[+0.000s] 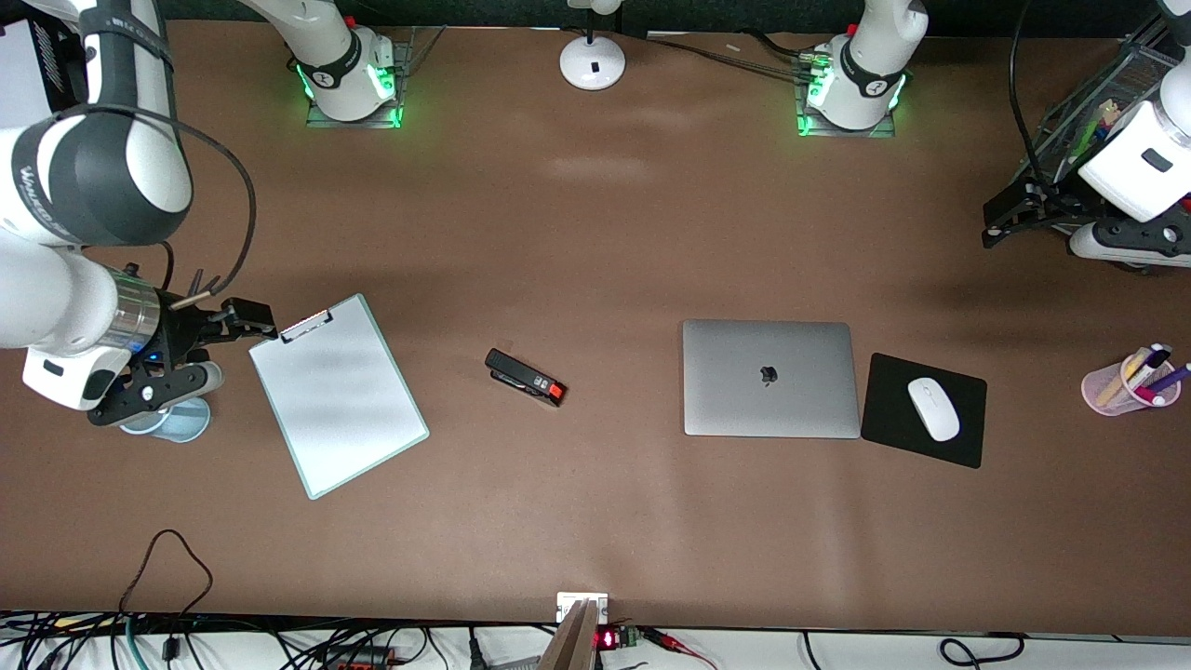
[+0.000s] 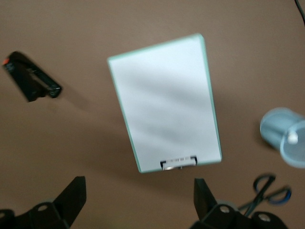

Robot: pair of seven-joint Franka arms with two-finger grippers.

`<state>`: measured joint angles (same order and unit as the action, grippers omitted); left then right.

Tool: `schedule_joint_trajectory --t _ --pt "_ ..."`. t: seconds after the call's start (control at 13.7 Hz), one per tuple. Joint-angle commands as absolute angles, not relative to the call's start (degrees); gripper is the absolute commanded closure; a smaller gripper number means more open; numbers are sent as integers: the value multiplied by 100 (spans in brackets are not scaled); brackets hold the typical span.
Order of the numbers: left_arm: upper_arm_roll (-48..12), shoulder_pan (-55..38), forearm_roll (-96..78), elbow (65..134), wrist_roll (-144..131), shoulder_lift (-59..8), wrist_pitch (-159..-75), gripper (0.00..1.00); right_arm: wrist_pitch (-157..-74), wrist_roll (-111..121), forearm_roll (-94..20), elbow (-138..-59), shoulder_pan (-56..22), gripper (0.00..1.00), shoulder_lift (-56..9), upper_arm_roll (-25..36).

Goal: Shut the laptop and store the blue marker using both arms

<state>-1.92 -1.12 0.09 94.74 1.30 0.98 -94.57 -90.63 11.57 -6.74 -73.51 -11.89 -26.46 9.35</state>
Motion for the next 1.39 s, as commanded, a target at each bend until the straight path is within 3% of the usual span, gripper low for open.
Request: schedule_joint_trajectory --t 0.0,0.44,0.73,1.02,1.32 --pt "-158 -123 -9 9396 167 97 -9413 0 -9185 493 -414 -8023 -1003 0 -2259 923" --pt "-158 -123 0 9387 167 88 -9413 0 -9606 501 -202 -8253 -300 0 -1671 905" --pt "-149 -123 -9 9387 167 88 -9413 0 -9396 501 140 -8148 227 0 -1231 204" --pt "-150 -123 -9 9387 167 88 -9413 0 -8904 290 88 -8050 220 0 -1064 167" --pt "-158 -123 -9 9387 167 97 -9413 0 -8983 273 79 -8613 211 0 -590 176"
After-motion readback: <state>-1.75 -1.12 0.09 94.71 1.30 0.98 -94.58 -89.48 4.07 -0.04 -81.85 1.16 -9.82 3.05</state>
